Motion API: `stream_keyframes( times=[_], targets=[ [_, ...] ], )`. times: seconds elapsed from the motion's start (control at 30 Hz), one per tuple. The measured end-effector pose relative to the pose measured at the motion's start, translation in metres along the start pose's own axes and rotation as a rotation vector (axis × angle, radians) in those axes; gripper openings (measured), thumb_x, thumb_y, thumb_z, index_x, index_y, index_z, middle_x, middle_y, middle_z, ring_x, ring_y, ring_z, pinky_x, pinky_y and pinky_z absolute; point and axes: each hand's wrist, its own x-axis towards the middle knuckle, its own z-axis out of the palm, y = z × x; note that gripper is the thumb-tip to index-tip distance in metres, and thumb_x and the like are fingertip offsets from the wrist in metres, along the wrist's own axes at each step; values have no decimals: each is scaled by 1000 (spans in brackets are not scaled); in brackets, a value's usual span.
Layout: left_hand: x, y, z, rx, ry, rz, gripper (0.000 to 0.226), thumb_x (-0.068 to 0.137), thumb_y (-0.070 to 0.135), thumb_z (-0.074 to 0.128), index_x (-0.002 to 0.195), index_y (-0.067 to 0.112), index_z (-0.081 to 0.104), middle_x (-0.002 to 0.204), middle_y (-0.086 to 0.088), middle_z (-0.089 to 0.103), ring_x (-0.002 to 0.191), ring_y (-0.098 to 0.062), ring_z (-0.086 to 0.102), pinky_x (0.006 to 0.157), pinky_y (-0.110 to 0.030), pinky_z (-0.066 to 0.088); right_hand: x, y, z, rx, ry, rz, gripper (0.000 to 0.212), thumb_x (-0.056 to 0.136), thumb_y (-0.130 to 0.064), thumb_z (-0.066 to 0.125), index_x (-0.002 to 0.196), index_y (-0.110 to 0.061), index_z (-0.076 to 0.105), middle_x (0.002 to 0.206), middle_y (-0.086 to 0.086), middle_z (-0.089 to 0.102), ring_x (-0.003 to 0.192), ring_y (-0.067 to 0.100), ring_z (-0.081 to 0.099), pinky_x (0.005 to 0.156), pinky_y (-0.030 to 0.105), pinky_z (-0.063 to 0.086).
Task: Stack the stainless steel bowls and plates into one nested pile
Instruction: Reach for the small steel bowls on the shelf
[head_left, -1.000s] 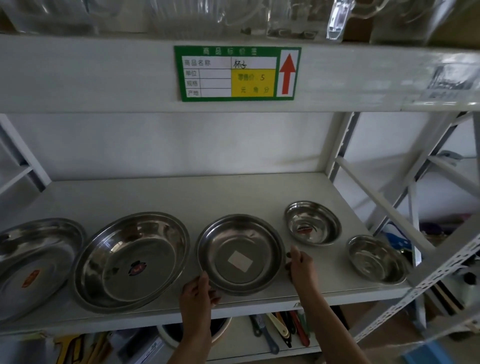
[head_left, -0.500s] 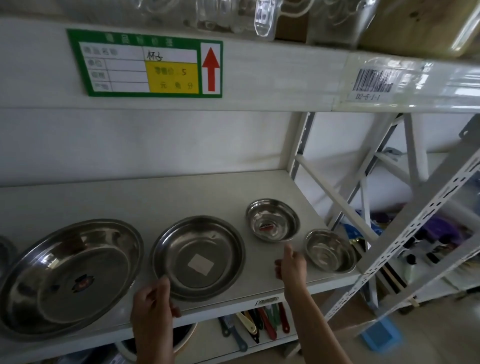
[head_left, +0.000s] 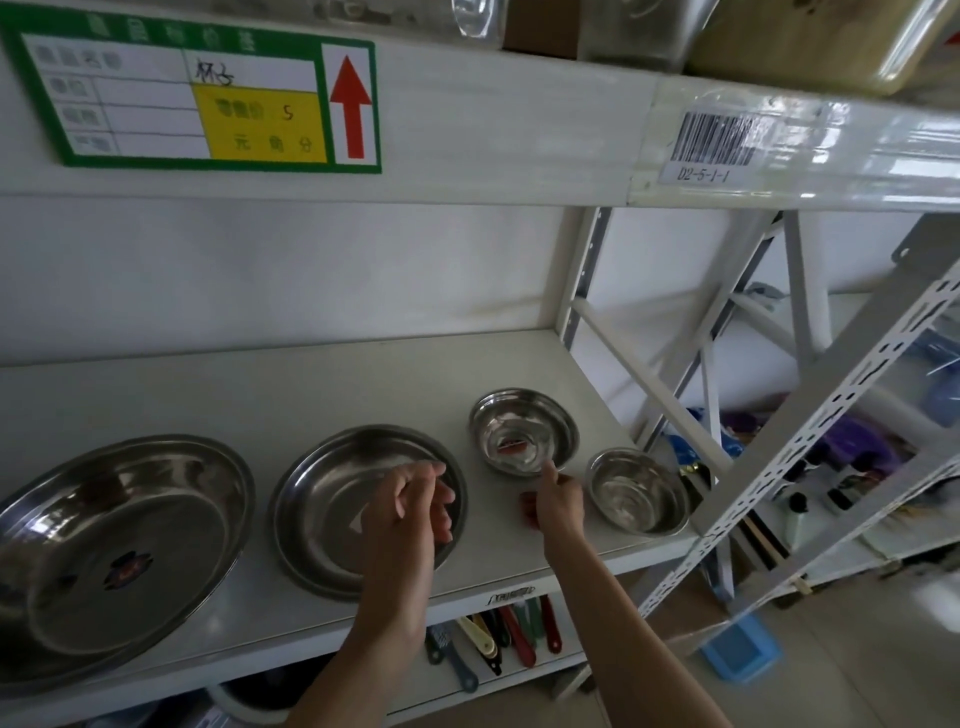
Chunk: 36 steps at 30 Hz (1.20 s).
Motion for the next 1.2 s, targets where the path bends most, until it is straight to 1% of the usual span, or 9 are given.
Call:
stream_keyframes(
  times=[0.07,0.17,0.23,0.4,0.6,0.7,0.8,0.93,1.2],
  targets=[
    [0,2,4,-6,-3,24,17,95,18,52,93,9,66,71,-5,61,60,-13,51,55,-21,44,5,-2,3,-10,8,-8,46,100,-40,46,113,3,55,78,7,57,67,19,53,55,30,39],
    [-1,4,7,-1,-28,38,16,95,18,53,91,10,66,67,-2,61,57,-10,50,50,-17,44,6,-7,7,-29,8,4,53,99,-43,48,124,3,49,108,18,61,98,32,60,75,35,44],
    [-1,5,6,3,-27,38,16,95,18,53,90,10,66,67,-2,60,57,-11,50,50,-18,44,8,-7,10,-41,7,10,51,99,-40,48,127,3,47,117,20,59,109,36,58,81,38,44],
    [0,6,0,10,-24,31,18,95,22,52,92,11,66,70,-3,60,59,-14,50,57,-25,43,11,-3,15,-18,22,17,42,96,-33,49,120,1,51,115,21,62,106,38,61,91,47,52],
    [1,7,-10,-19,-40,13,31,85,37,55,96,10,65,70,0,58,61,-12,50,56,-19,44,14,10,11,39,-18,49,21,93,-24,51,102,-6,56,102,23,69,94,39,68,82,52,56],
    [0,8,-15,-25,-51,18,45,76,46,55,97,8,65,71,0,59,59,-9,51,58,-22,44,5,17,1,87,-36,64,21,94,-22,53,106,-7,59,97,20,70,88,35,71,77,49,59],
    [1,7,-19,-46,-48,0,44,77,45,56,99,7,65,70,1,59,57,-6,51,59,-23,43,-6,25,-9,127,-34,45,26,95,-20,53,116,-5,57,99,21,70,85,33,72,70,43,62],
    [1,7,-22,-44,-54,14,36,85,37,54,99,6,65,70,1,59,58,-5,52,59,-23,44,-24,33,-22,166,-33,15,28,96,-16,54,120,-3,54,99,23,70,78,30,71,57,33,57],
    [2,9,-25,-40,-65,9,29,92,31,52,99,6,64,72,0,58,61,-7,52,64,-27,44,-51,42,-39,171,-44,-26,18,98,-11,51,115,-5,53,85,15,66,73,25,65,66,38,54]
  ],
)
